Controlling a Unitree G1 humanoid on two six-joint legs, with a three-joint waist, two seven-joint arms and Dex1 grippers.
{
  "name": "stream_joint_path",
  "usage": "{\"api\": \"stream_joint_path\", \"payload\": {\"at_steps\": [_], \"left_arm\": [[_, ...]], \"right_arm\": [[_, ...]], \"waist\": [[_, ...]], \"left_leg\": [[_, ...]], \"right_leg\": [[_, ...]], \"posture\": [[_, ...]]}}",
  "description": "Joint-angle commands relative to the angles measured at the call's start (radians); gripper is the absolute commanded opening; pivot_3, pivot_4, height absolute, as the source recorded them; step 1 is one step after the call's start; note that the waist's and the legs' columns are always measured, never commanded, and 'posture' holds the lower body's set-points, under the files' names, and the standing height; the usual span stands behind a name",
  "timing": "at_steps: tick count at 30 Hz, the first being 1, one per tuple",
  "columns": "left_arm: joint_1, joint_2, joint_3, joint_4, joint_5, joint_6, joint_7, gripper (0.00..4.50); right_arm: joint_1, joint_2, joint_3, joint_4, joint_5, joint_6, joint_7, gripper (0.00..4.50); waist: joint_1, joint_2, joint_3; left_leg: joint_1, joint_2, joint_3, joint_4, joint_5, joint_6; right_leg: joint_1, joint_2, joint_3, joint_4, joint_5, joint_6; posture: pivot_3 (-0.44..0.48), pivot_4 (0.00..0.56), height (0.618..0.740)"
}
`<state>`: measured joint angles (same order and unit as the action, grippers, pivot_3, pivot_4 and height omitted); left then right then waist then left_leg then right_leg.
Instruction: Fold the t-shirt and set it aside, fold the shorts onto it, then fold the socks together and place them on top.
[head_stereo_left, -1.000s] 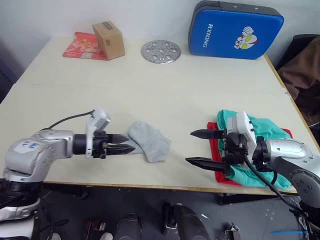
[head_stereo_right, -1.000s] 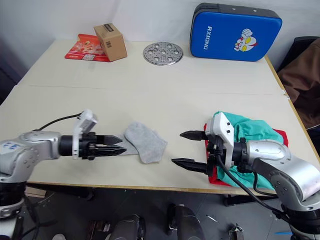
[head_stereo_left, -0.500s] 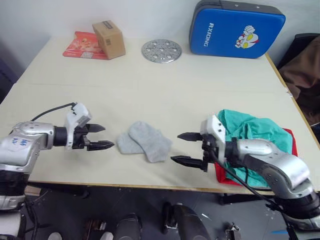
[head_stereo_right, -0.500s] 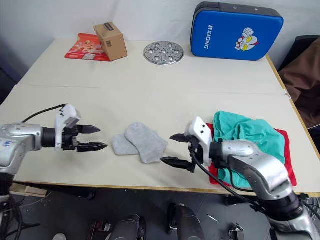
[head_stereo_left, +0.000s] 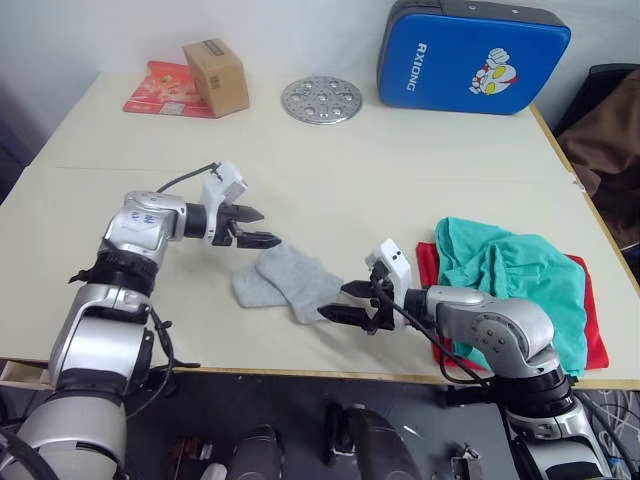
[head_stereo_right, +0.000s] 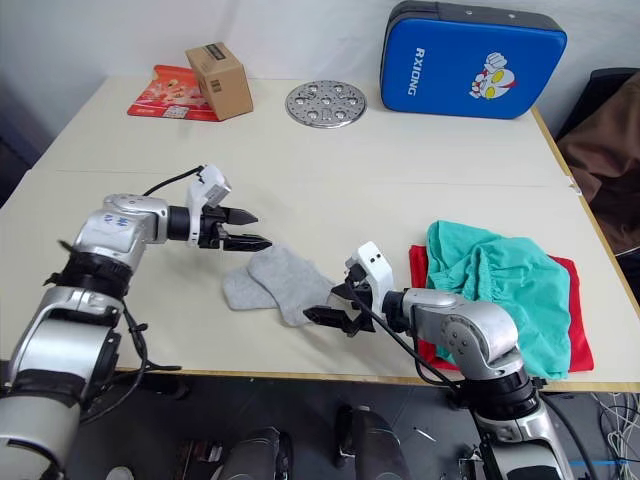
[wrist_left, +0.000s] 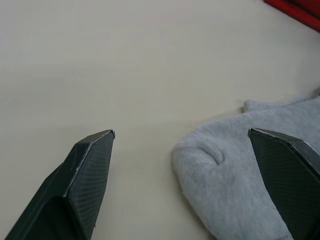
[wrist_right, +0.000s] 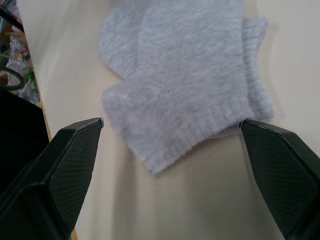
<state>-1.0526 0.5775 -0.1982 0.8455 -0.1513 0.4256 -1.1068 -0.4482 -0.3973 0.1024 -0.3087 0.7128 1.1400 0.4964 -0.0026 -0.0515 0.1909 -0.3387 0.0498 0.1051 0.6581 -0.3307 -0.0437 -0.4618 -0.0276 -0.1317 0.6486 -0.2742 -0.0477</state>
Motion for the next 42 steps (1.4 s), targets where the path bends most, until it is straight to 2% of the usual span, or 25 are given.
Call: {"api": "stream_joint_path", "payload": {"at_steps": [1, 7, 8, 10, 16, 18, 21, 22, 24, 32, 34, 37, 39, 42], "left_arm": [[-0.050, -0.021, -0.010, 0.095, 0.060, -0.087, -0.012, 4.48], [-0.083, -0.048, 0.006, 0.182, 0.097, -0.130, -0.040, 4.48], [-0.085, -0.050, 0.007, 0.189, 0.100, -0.133, -0.044, 4.30], [-0.086, -0.052, 0.007, 0.200, 0.110, -0.141, -0.057, 3.84], [-0.089, -0.061, 0.017, 0.214, 0.124, -0.145, -0.066, 1.94], [-0.089, -0.063, 0.023, 0.217, 0.125, -0.145, -0.067, 1.27], [-0.088, -0.067, 0.033, 0.216, 0.122, -0.140, -0.071, 0.26], [-0.087, -0.068, 0.037, 0.215, 0.121, -0.136, -0.074, 0.00], [-0.082, -0.069, 0.043, 0.208, 0.119, -0.131, -0.079, 0.00], [-0.072, -0.043, 0.081, 0.128, 0.089, -0.061, -0.108, 0.00], [-0.048, -0.004, 0.101, 0.032, 0.066, 0.007, -0.136, 0.00], [0.040, 0.071, 0.158, -0.201, 0.008, 0.159, -0.129, 0.00], [0.113, 0.111, 0.205, -0.365, -0.042, 0.298, -0.100, 0.00], [0.284, 0.169, 0.308, -0.666, -0.132, 0.534, -0.033, 0.00]], "right_arm": [[-0.004, 0.020, -0.041, -0.024, 0.009, 0.024, -0.041, 4.50], [0.003, 0.045, -0.086, -0.040, 0.035, 0.062, -0.069, 4.50], [0.002, 0.052, -0.088, -0.039, 0.037, 0.067, -0.074, 4.31], [0.001, 0.080, -0.085, -0.031, 0.045, 0.083, -0.086, 3.84], [0.028, 0.111, -0.064, -0.015, 0.053, 0.130, -0.087, 1.82], [0.033, 0.124, -0.072, -0.007, 0.055, 0.132, -0.092, 1.77], [0.033, 0.136, -0.083, -0.002, 0.051, 0.125, -0.096, 1.19], [0.032, 0.139, -0.087, -0.001, 0.052, 0.124, -0.095, 0.83], [0.030, 0.148, -0.103, 0.003, 0.060, 0.126, -0.096, 0.13], [-0.007, 0.161, -0.171, -0.014, 0.115, 0.166, -0.099, 0.06], [-0.049, 0.147, -0.210, -0.031, 0.168, 0.213, -0.089, 0.06], [-0.144, 0.063, -0.212, -0.022, 0.214, 0.258, -0.019, 0.06], [-0.207, -0.008, -0.173, 0.019, 0.204, 0.253, 0.043, 0.06], [-0.326, -0.104, -0.049, 0.158, 0.119, 0.175, 0.174, 0.06]], "waist": [[-0.003, 0.000, 0.000], [-0.002, 0.000, 0.000], [-0.002, 0.000, 0.000], [-0.003, 0.000, 0.000], [-0.002, 0.000, 0.000], [-0.002, 0.000, 0.000], [-0.003, 0.000, 0.000], [-0.003, 0.000, 0.000], [-0.003, 0.000, 0.000], [-0.003, 0.000, 0.000], [-0.007, 0.000, 0.000], [-0.026, 0.002, 0.001], [-0.029, 0.002, 0.001], [-0.040, 0.004, 0.002]], "left_leg": [[0.001, 0.000, 0.001, 0.000, 0.000, 0.000], [0.001, 0.000, 0.002, 0.001, 0.000, -0.001], [0.002, 0.000, 0.002, 0.001, 0.000, -0.001], [0.002, 0.000, 0.002, 0.001, 0.000, -0.001], [0.002, 0.000, 0.003, 0.001, 0.000, -0.001], [0.002, 0.000, 0.003, 0.002, 0.000, -0.001], [0.002, 0.000, 0.003, 0.002, 0.000, -0.001], [0.002, 0.000, 0.003, 0.002, 0.000, -0.001], [0.002, 0.000, 0.003, 0.002, 0.000, -0.001], [0.002, 0.000, 0.003, 0.002, 0.000, -0.001], [0.002, 0.000, 0.003, 0.003, 0.000, -0.001], [0.002, 0.001, 0.003, 0.003, 0.000, -0.002], [0.003, 0.001, 0.003, 0.003, 0.000, -0.002], [0.005, 0.001, 0.004, 0.002, -0.001, -0.003]], "right_leg": [[0.000, 0.000, 0.001, 0.001, 0.000, 0.000], [-0.001, 0.000, 0.002, 0.004, -0.001, -0.001], [-0.001, 0.000, 0.002, 0.004, -0.001, -0.001], [-0.001, 0.000, 0.002, 0.004, -0.001, -0.001], [-0.001, -0.001, 0.002, 0.005, -0.001, -0.002], [-0.001, -0.001, 0.002, 0.005, -0.001, -0.002], [-0.001, 0.000, 0.002, 0.006, -0.001, -0.002], [-0.001, 0.000, 0.002, 0.006, -0.001, -0.002], [-0.001, 0.000, 0.002, 0.006, -0.001, -0.002], [-0.001, 0.000, 0.002, 0.008, -0.001, -0.002], [-0.001, 0.000, 0.003, 0.009, -0.001, -0.002], [-0.002, -0.001, 0.003, 0.010, -0.002, -0.003], [-0.002, 0.000, 0.004, 0.010, -0.002, -0.003], [-0.002, 0.001, 0.006, 0.010, -0.003, -0.004]], "posture": [[0.000, 0.150, 0.740], [0.000, 0.150, 0.740], [0.000, 0.150, 0.740], [0.000, 0.150, 0.740], [0.000, 0.150, 0.740], [0.000, 0.150, 0.740], [0.000, 0.150, 0.740], [0.000, 0.150, 0.740], [0.000, 0.150, 0.740], [0.000, 0.150, 0.740], [0.000, 0.150, 0.740], [0.000, 0.150, 0.740], [0.000, 0.150, 0.740], [0.000, 0.150, 0.740]]}}
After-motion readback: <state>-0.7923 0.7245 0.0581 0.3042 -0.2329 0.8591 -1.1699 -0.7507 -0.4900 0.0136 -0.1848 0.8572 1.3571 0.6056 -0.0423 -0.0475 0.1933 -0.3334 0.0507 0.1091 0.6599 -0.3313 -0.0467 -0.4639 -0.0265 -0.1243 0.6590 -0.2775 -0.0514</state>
